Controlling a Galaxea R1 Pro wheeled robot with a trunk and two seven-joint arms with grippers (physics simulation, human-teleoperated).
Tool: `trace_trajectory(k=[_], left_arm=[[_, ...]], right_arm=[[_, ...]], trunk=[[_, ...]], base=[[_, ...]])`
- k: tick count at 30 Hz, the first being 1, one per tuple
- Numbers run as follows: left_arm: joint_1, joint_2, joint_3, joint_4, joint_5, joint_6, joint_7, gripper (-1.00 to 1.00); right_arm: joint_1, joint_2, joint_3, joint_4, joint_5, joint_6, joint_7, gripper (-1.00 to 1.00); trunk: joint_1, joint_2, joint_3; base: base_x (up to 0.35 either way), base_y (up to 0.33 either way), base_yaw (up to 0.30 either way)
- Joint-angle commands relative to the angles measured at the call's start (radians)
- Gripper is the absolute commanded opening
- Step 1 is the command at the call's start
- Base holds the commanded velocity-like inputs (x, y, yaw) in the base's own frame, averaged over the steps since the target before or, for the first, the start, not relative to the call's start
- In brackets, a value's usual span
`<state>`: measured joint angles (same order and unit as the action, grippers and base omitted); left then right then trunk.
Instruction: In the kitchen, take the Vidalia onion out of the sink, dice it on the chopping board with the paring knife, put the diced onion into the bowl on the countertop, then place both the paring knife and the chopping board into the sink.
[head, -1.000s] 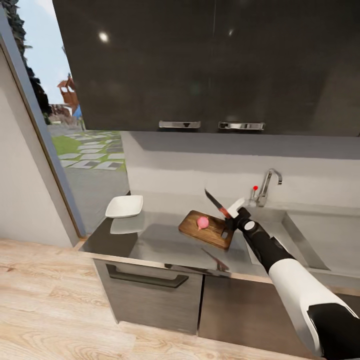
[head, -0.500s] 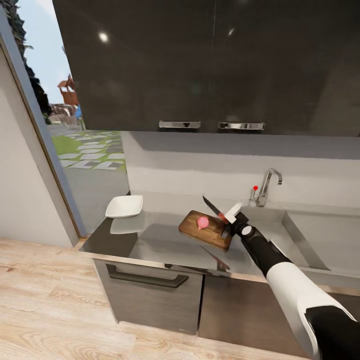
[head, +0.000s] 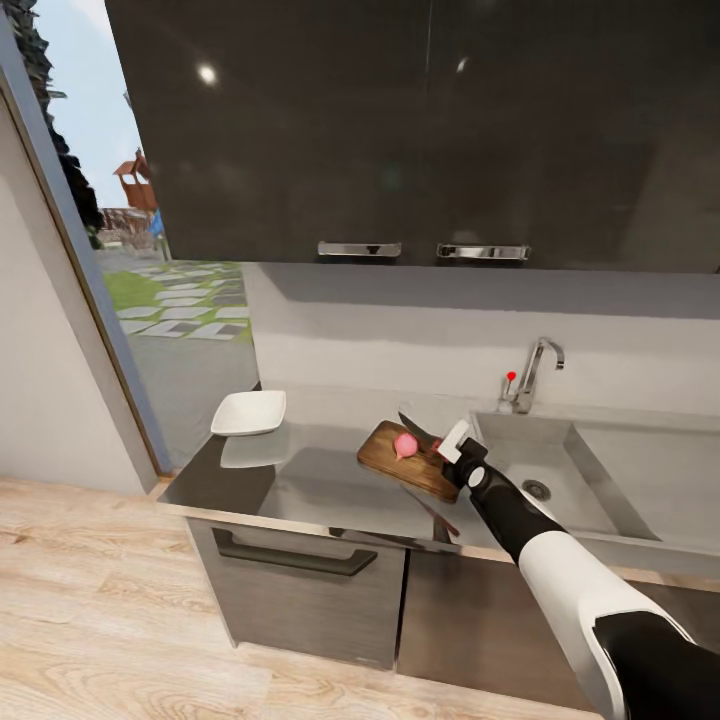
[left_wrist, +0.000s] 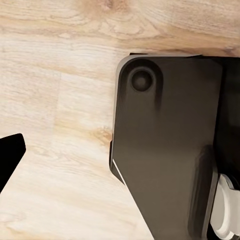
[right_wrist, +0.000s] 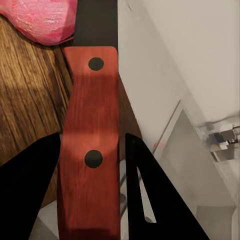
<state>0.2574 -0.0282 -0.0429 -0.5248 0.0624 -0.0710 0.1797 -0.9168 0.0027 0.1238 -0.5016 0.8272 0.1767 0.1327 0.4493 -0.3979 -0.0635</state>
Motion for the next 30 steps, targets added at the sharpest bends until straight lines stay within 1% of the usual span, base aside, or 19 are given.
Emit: trace_trajectory(k=[1, 13, 22, 30], left_arm=[[0.000, 0.001, -0.005, -0.001, 0.006, -0.002, 0.006, 1.00], [0.000, 0.000, -0.005, -0.001, 0.006, -0.001, 0.006, 1.00], [0.000, 0.000, -0.005, 0.002, 0.006, -0.002, 0.006, 1.00], [0.000, 0.000, -0.005, 0.002, 0.006, -0.002, 0.006, 1.00]], right_arm=[[-0.001, 0.000, 0.002, -0.002, 0.011, 0.006, 0.005, -1.00], [-0.001, 0.000, 0.000, -0.010, 0.008, 0.006, 0.005, -1.00], [-0.001, 0.000, -0.006, -0.031, 0.004, 0.001, 0.010, -1.00], [-0.001, 0.005, -0.004, -0.019, 0.004, 0.002, 0.008, -1.00]], trunk=[[0.001, -0.002, -0.002], [0.001, -0.002, -0.002], [0.001, -0.002, -0.002], [0.001, -0.002, -0.002]], base=[[0.000, 0.000, 0.000], [0.002, 0.000, 0.000], [0.061, 0.000, 0.000], [0.071, 0.000, 0.000]])
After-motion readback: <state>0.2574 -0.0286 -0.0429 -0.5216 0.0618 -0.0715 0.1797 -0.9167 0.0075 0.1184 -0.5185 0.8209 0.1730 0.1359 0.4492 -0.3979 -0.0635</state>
